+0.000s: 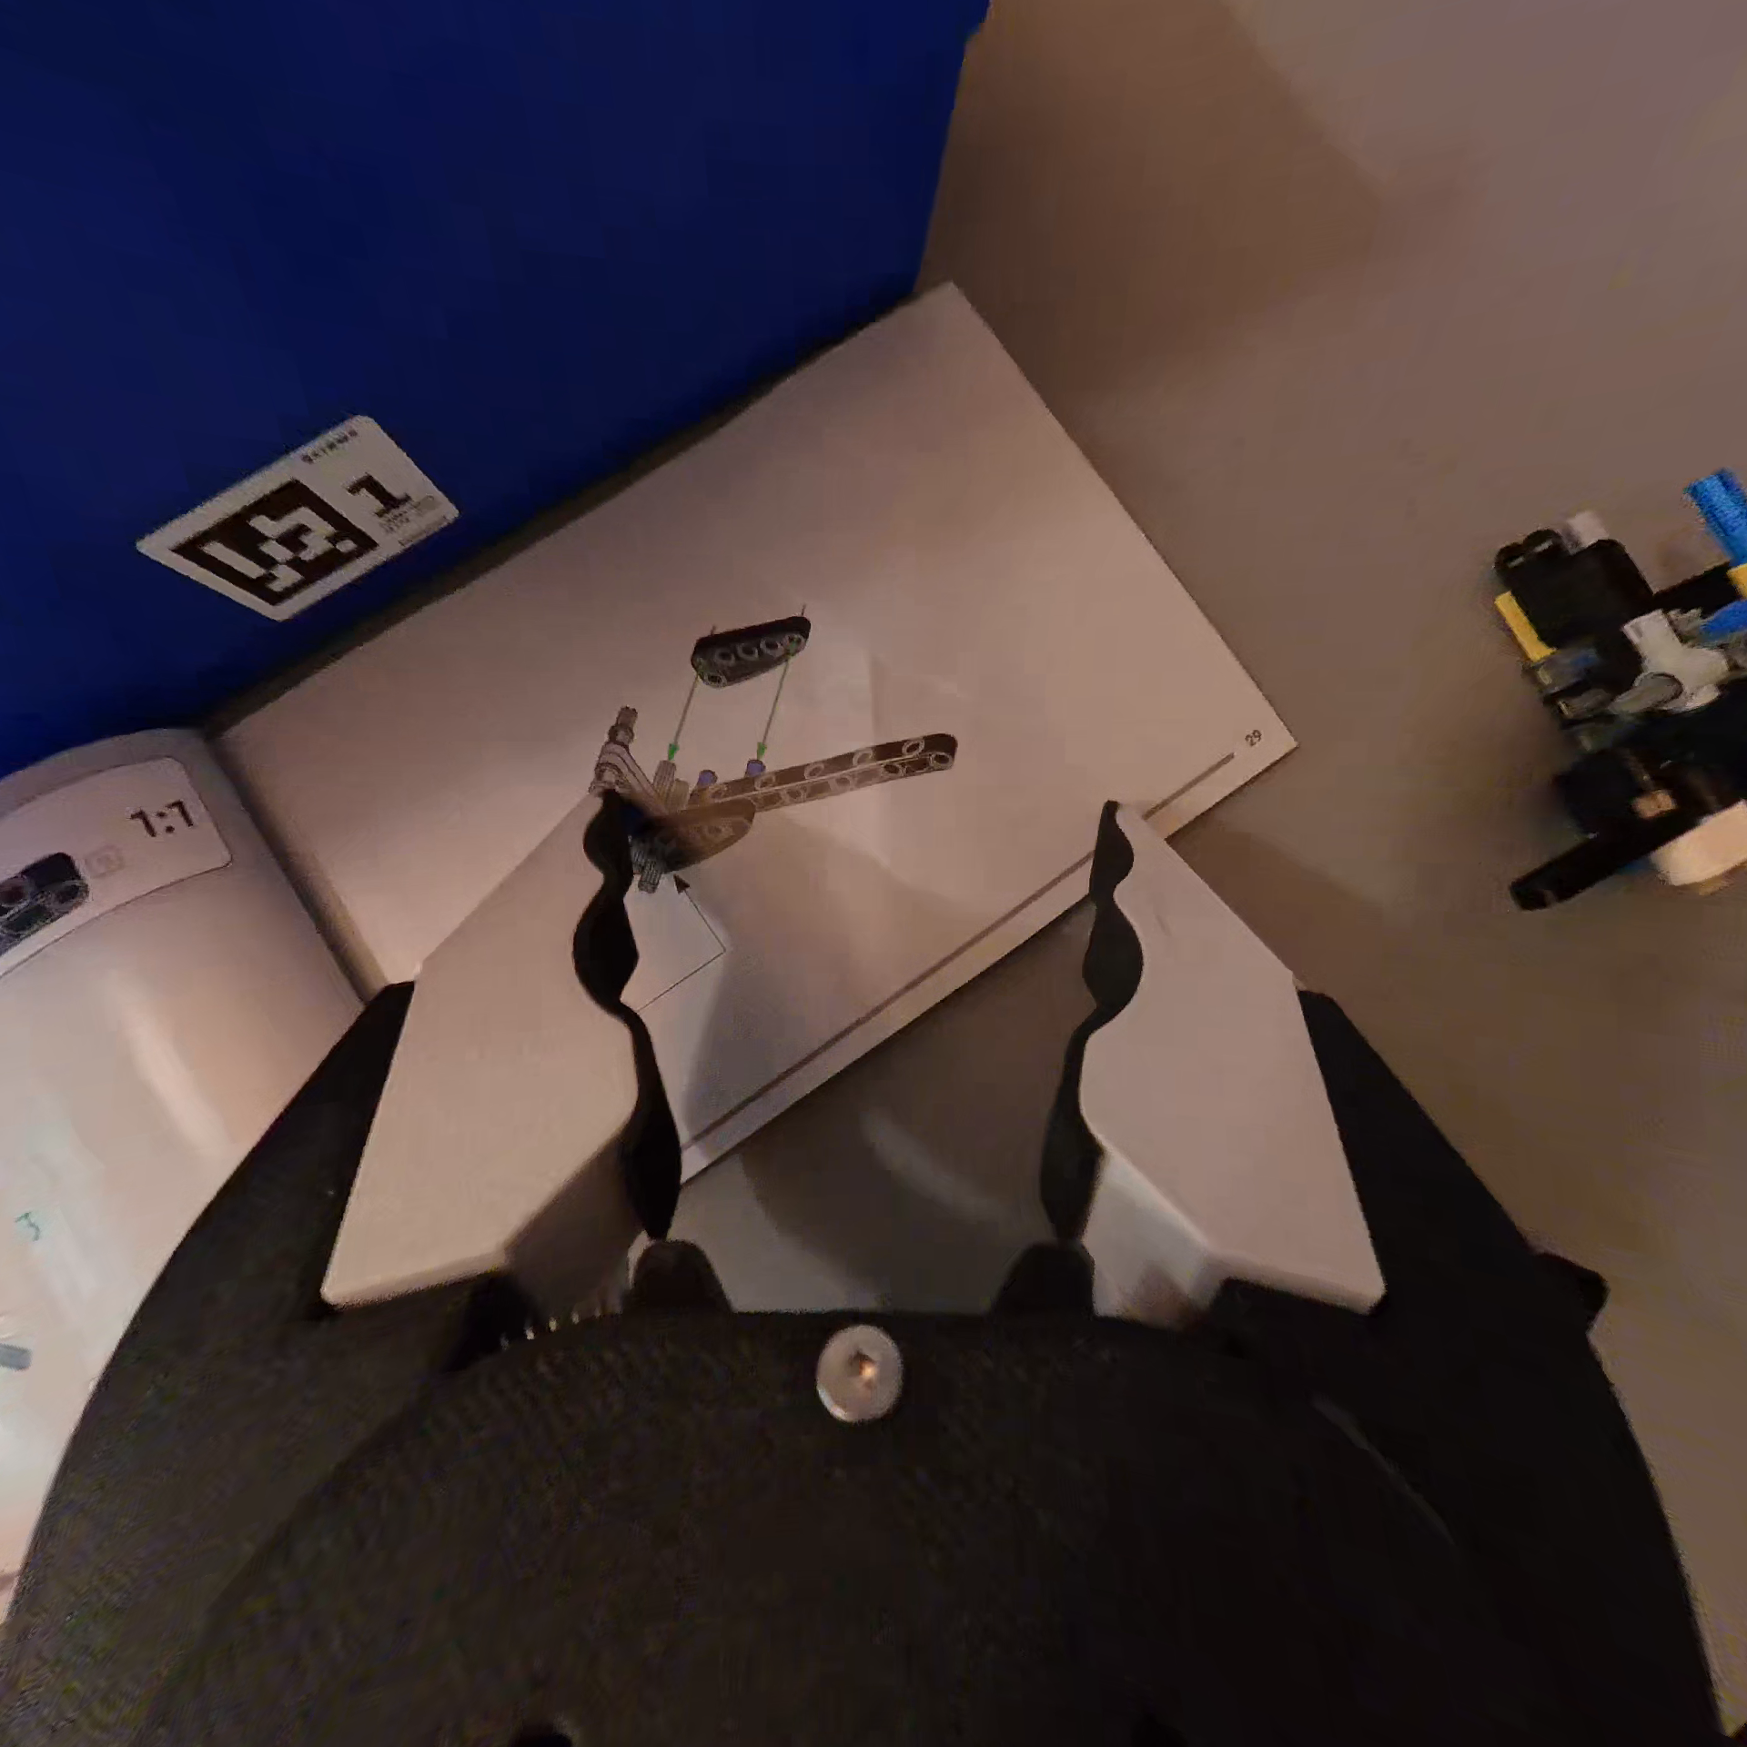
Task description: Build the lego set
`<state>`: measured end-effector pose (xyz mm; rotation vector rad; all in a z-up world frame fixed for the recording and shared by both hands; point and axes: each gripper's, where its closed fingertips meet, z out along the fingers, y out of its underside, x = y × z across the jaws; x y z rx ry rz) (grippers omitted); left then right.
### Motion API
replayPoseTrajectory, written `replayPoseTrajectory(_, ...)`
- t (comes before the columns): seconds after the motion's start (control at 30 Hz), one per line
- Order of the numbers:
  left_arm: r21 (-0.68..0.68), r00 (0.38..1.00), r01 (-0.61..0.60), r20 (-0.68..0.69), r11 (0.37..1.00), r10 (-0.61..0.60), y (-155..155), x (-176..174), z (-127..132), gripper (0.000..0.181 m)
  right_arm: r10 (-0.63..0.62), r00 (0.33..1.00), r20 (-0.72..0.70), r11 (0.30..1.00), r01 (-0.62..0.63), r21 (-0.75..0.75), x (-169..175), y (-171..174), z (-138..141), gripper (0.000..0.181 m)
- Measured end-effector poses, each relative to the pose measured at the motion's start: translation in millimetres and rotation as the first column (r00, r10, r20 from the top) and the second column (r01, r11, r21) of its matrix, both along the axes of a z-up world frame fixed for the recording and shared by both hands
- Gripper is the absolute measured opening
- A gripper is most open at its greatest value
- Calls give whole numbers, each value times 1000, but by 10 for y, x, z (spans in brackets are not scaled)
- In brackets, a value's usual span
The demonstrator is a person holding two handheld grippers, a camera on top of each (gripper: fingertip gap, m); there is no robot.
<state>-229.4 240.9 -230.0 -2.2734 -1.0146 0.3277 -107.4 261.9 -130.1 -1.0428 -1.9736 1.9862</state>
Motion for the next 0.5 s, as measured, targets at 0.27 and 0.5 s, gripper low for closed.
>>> replayPoseTrajectory(0.27, -25, 997, -63, 42, 998, 64, -79, -58, 2, 79, 15, 999, 42, 995, -10, -103, -33, 67, 40, 28)
replayPoseTrajectory(0.5, -8, 996, -75, 48, 997, 75, -100, -76, 15, 72, 4, 999, 52, 991, 3, -137, -55, 133, 65, 29)
